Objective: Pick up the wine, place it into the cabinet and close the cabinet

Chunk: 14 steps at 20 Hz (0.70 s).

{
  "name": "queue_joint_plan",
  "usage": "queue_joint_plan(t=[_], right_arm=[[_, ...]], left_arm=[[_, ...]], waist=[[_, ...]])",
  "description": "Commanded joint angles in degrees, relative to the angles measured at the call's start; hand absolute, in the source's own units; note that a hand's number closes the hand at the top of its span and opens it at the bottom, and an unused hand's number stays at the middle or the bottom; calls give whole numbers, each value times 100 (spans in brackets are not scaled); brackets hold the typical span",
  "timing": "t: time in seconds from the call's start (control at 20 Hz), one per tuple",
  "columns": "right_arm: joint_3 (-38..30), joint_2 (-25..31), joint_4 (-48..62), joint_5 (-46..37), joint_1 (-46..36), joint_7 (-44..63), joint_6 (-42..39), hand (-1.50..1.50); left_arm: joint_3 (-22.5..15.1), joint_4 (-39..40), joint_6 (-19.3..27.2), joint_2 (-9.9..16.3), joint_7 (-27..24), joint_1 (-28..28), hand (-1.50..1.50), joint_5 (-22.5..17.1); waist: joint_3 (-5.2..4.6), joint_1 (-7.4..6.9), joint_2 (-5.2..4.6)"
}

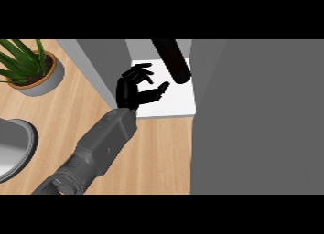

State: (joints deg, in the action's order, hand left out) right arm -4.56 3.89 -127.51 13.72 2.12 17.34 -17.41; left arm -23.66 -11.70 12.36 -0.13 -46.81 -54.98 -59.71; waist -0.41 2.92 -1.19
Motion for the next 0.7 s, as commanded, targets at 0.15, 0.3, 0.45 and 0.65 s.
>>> queue_joint_plan(t=[0.15,0.3,0.45,0.65], right_arm=[[-45,-32,282,-156,-81,-243,-1,-150],[61,-12,-658,69,396,217,25,-150],[168,-167,-239,-248,421,-178,10,-150],[125,-108,-374,-235,395,93,108,-150]], left_arm=[[105,-25,-106,12,-762,147,-150,194],[77,-208,-227,54,-842,312,-150,256],[61,-554,224,12,-576,296,-150,271],[-254,-1340,272,163,-433,955,-150,480]], waist=[[38,-171,71],[38,-175,115],[43,-265,134],[44,-387,174]])
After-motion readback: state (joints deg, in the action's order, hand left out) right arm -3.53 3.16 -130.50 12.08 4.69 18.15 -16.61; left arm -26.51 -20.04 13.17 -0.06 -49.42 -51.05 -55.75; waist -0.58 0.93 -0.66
